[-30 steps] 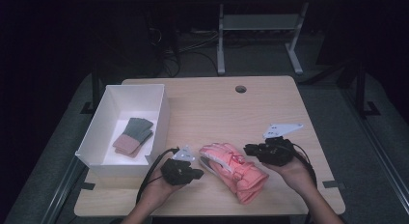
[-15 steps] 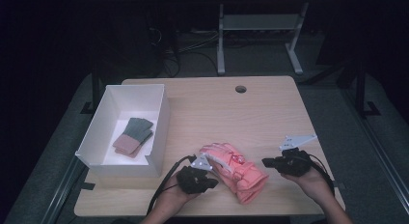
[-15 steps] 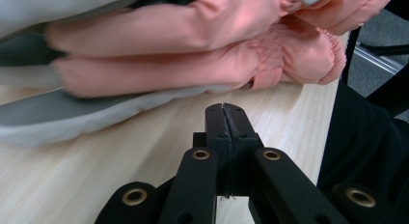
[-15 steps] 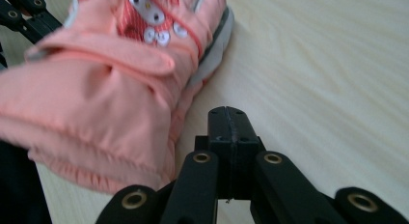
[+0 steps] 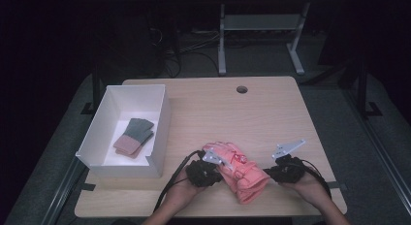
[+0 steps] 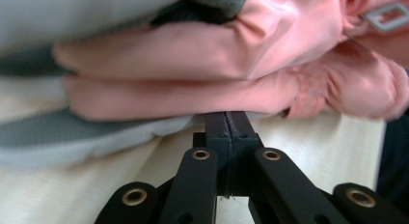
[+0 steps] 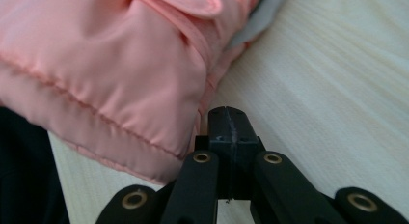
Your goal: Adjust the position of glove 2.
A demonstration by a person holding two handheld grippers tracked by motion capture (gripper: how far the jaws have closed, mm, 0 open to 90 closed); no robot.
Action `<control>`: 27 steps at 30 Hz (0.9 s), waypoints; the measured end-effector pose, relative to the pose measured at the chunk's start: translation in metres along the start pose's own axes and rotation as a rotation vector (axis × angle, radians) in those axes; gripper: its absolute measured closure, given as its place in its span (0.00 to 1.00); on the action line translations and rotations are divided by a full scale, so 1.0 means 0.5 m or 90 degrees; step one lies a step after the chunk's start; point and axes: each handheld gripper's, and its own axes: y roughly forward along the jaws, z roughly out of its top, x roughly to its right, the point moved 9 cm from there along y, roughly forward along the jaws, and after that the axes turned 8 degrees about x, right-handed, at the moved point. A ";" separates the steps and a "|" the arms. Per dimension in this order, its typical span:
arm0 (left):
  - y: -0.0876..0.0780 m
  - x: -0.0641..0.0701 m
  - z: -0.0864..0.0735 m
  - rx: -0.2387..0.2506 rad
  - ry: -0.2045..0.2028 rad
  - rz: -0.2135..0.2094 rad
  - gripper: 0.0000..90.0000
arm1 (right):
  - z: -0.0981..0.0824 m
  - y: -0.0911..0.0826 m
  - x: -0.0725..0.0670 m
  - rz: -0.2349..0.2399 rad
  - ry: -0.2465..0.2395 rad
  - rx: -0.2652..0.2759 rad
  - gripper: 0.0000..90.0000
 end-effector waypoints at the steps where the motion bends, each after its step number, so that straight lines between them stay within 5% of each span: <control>1: 0.001 -0.006 0.003 0.000 -0.001 0.003 1.00 | -0.001 0.002 -0.002 0.004 -0.002 -0.002 1.00; 15: 0.020 -0.080 0.046 0.007 -0.004 0.014 1.00 | 0.007 0.037 -0.059 0.078 -0.014 -0.011 1.00; 21: 0.021 -0.087 0.050 0.025 -0.017 -0.008 1.00 | 0.021 0.061 -0.096 0.106 -0.030 -0.007 1.00; 27: 0.007 -0.104 0.047 0.024 -0.006 0.004 1.00 | 0.042 0.094 -0.133 0.125 -0.058 -0.007 1.00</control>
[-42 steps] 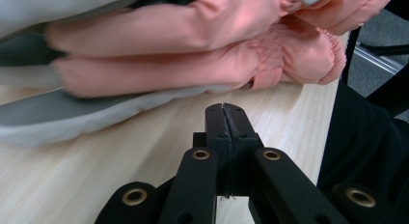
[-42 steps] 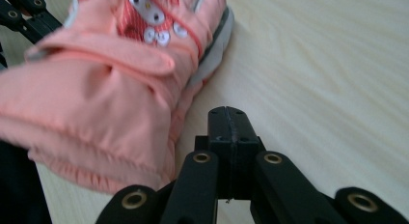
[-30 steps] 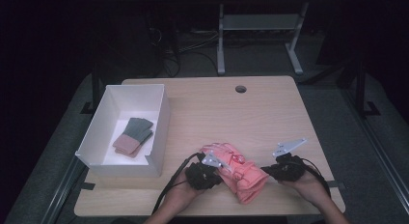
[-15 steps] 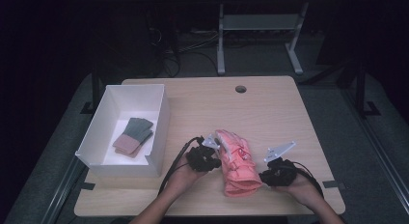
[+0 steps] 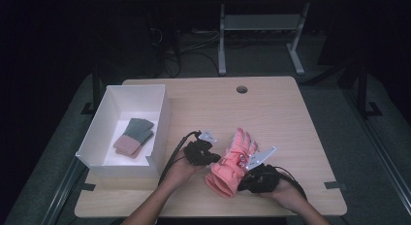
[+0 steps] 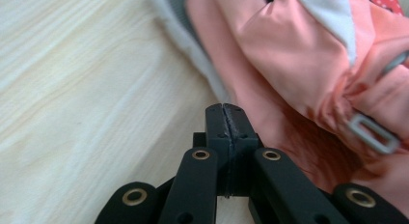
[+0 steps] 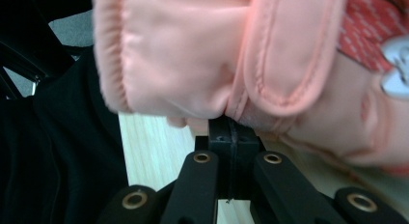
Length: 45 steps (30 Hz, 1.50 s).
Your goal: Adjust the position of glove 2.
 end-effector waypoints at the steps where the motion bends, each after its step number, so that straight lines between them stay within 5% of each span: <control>1: 0.000 0.000 0.000 0.000 0.000 0.000 1.00 | 0.000 0.000 0.000 0.000 0.000 0.000 1.00; 5: -0.013 -0.013 0.001 0.012 -0.020 0.014 1.00 | 0.016 0.021 -0.013 -0.002 -0.009 0.004 1.00; 8: -0.023 -0.016 -0.005 0.010 -0.026 0.020 0.97 | 0.013 -0.003 -0.009 -0.013 -0.001 0.021 1.00; 13: -0.045 -0.019 -0.017 -0.006 -0.016 0.021 0.78 | 0.011 -0.077 0.010 -0.064 0.027 0.079 1.00; 17: -0.068 -0.027 -0.019 0.002 -0.031 0.052 0.59 | 0.030 -0.126 0.036 -0.111 0.037 0.142 1.00; 22: -0.076 -0.037 -0.012 0.011 -0.049 0.071 0.45 | 0.042 -0.129 0.060 -0.137 0.033 0.174 1.00; 28: -0.081 -0.043 -0.009 0.017 -0.052 0.085 0.39 | 0.056 -0.095 0.073 -0.142 0.004 0.155 1.00; 37: -0.079 -0.046 -0.006 0.020 -0.056 0.089 0.38 | 0.031 -0.054 0.095 -0.173 0.006 0.092 1.00; 45: -0.093 -0.039 0.035 0.055 -0.054 0.076 0.33 | 0.028 -0.038 0.099 -0.183 0.009 0.080 1.00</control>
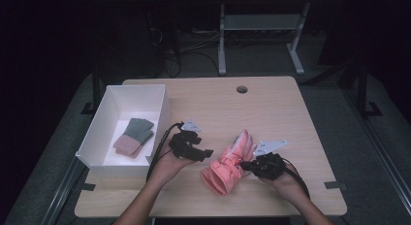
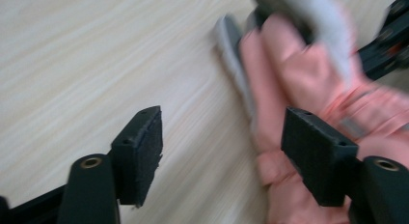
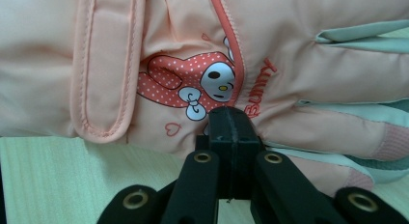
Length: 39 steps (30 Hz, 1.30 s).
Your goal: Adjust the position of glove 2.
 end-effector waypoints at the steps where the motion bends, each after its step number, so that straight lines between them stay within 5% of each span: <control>1: -0.002 0.008 0.015 0.008 -0.002 -0.015 0.33 | 0.000 0.001 0.001 -0.001 -0.003 0.001 1.00; 10: 0.017 0.063 0.056 -0.004 0.033 -0.070 0.21 | 0.001 0.003 0.000 -0.003 -0.003 -0.001 1.00; 18: 0.087 0.098 0.064 -0.049 0.065 -0.100 0.18 | 0.001 0.006 -0.001 -0.004 -0.004 -0.004 1.00; 24: 0.124 0.101 0.043 -0.087 0.054 -0.117 0.18 | 0.001 0.006 -0.002 -0.004 -0.003 -0.005 1.00; 36: 0.156 0.086 -0.001 -0.117 -0.026 -0.167 0.16 | -0.008 0.015 -0.003 -0.014 -0.017 -0.024 1.00; 39: 0.160 0.087 -0.007 -0.127 -0.029 -0.176 0.16 | -0.011 0.016 -0.003 -0.012 -0.017 -0.027 1.00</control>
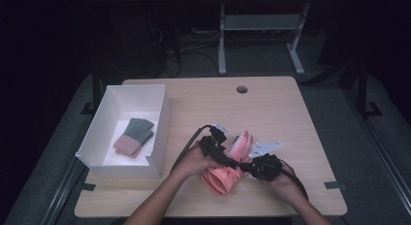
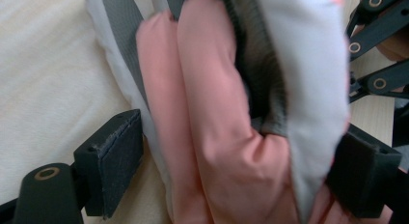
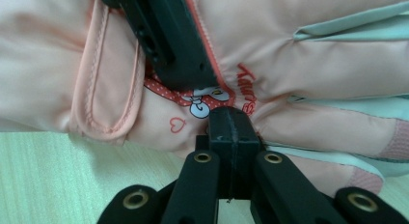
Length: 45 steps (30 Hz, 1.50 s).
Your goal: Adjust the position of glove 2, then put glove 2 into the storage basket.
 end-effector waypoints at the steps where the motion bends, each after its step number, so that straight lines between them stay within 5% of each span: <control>1: 0.004 0.001 -0.003 -0.006 -0.005 -0.006 0.16 | 0.000 0.000 0.000 0.000 -0.001 -0.001 1.00; 12: 0.018 0.005 -0.015 -0.032 -0.033 -0.045 0.22 | -0.002 0.003 -0.001 0.003 0.000 -0.003 1.00; 25: 0.009 0.002 -0.019 -0.028 -0.074 -0.103 0.56 | -0.002 0.006 0.000 0.000 -0.005 0.000 1.00; 35: -0.003 0.003 -0.014 -0.018 -0.076 -0.109 0.67 | 0.004 -0.010 -0.003 0.022 0.010 0.024 1.00; 41: -0.019 0.017 0.000 -0.010 -0.075 -0.096 0.68 | 0.023 -0.063 0.002 0.032 0.034 0.085 1.00; 45: -0.040 0.018 0.013 0.002 -0.077 -0.076 0.68 | 0.017 -0.086 0.016 0.022 0.040 0.101 0.85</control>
